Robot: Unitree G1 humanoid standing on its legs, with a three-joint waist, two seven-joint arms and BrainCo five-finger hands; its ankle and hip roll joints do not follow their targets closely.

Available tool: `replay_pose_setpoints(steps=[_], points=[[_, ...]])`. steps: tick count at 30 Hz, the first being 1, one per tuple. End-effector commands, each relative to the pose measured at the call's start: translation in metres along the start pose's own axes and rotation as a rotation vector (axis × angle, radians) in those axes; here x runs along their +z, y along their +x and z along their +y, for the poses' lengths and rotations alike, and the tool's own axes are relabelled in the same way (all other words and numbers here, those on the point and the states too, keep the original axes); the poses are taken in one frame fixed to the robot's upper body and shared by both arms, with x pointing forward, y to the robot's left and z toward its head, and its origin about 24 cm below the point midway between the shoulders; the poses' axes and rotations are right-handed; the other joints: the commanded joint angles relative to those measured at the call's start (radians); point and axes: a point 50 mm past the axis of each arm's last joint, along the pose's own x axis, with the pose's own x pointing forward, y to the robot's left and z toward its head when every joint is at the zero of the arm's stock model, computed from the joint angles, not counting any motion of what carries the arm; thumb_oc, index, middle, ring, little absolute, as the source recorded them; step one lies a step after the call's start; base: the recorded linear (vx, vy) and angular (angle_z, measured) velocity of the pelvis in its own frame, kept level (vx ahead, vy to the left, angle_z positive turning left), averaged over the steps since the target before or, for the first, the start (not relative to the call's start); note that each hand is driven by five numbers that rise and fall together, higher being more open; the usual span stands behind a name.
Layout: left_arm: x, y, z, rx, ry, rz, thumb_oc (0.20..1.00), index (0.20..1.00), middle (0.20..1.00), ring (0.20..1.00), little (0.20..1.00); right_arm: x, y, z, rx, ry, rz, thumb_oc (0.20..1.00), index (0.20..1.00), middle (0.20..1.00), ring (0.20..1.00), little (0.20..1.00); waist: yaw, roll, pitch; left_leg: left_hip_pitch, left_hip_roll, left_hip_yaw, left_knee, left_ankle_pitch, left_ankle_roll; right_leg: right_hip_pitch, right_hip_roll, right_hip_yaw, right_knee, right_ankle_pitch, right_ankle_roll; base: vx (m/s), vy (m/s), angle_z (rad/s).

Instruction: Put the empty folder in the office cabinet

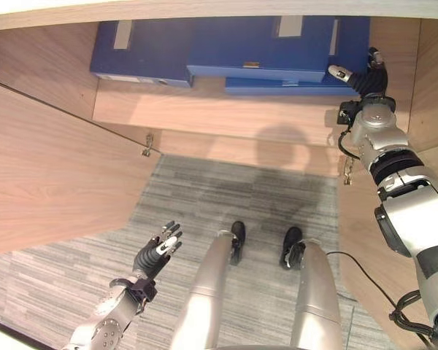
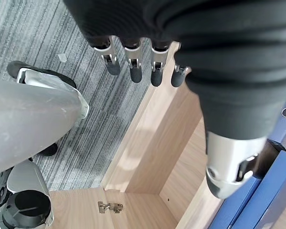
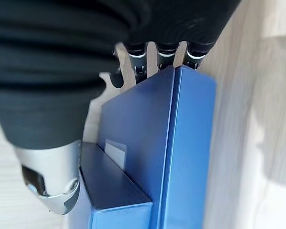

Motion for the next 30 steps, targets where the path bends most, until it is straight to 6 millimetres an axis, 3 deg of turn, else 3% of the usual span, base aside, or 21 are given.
replay_pose_setpoints(steps=[1,9,22,23,24,26,27,30], points=[[0.019,0.005,-0.009,-0.061,0.029,-0.069,1.0,1.0,1.0,1.0,1.0,0.025,-0.012,0.061,0.221,0.173,-0.077,1.0,1.0,1.0,1.0,1.0,0.029,-0.028,0.047,-0.029,-0.019,0.001,-0.091,0.026,0.05,0.047,-0.005,-0.012,-0.067,0.003,0.026,0.0,0.0,0.0],[0.021,0.008,-0.01,-0.065,0.041,-0.074,1.0,1.0,1.0,1.0,1.0,0.024,-0.016,0.071,0.249,0.302,-0.05,1.0,1.0,1.0,1.0,1.0,0.046,-0.019,0.049,-0.025,-0.023,0.0,-0.092,0.028,0.049,0.051,-0.012,-0.013,-0.059,-0.005,0.026,0.01,0.0,0.03],[0.024,0.012,-0.016,-0.091,0.065,-0.084,1.0,1.0,1.0,1.0,1.0,0.011,-0.017,0.07,0.227,0.343,0.002,1.0,1.0,1.0,1.0,1.0,0.043,-0.015,0.051,-0.03,-0.025,0.007,-0.081,0.022,0.051,0.043,-0.014,-0.007,-0.05,-0.007,0.026,0.0,0.0,0.0],[0.027,0.013,-0.018,-0.101,0.078,-0.09,1.0,1.0,1.0,1.0,1.0,0.009,-0.017,0.071,0.23,0.344,0.007,1.0,1.0,1.0,1.0,1.0,0.041,-0.015,0.051,-0.03,-0.025,0.008,-0.081,0.022,0.05,0.043,-0.014,-0.007,-0.051,-0.007,0.026,0.0,0.0,0.0],[0.042,0.018,-0.027,-0.153,0.147,-0.139,1.0,1.0,1.0,1.0,1.0,0.006,-0.019,0.074,0.239,0.337,0.016,1.0,1.0,1.0,1.0,1.0,0.035,-0.015,0.05,-0.03,-0.024,0.01,-0.082,0.022,0.05,0.04,-0.013,-0.005,-0.051,-0.007,0.025,0.0,0.0,0.0],[0.049,0.022,-0.033,-0.172,0.154,-0.168,1.0,1.0,1.0,1.0,1.0,0.005,-0.02,0.076,0.242,0.333,0.019,1.0,1.0,1.0,1.0,1.0,0.033,-0.015,0.051,-0.03,-0.023,0.011,-0.084,0.022,0.049,0.039,-0.012,-0.004,-0.052,-0.007,0.025,0.0,0.0,0.0],[0.068,0.031,-0.045,-0.208,0.171,-0.255,1.0,1.0,1.0,1.0,1.0,0.003,-0.022,0.08,0.254,0.332,0.024,1.0,1.0,1.0,1.0,1.0,0.023,-0.019,0.049,-0.034,-0.021,0.014,-0.079,0.021,0.048,0.036,-0.01,-0.003,-0.05,-0.007,0.021,0.0,0.0,0.0],[0.086,0.04,-0.056,-0.223,0.159,-0.345,1.0,1.0,1.0,1.0,1.0,0.003,-0.025,0.085,0.268,0.336,0.022,1.0,1.0,1.0,1.0,1.0,0.015,-0.025,0.048,-0.033,-0.02,0.015,-0.082,0.02,0.048,0.035,-0.007,-0.002,-0.053,-0.007,0.018,0.0,0.0,0.0]])
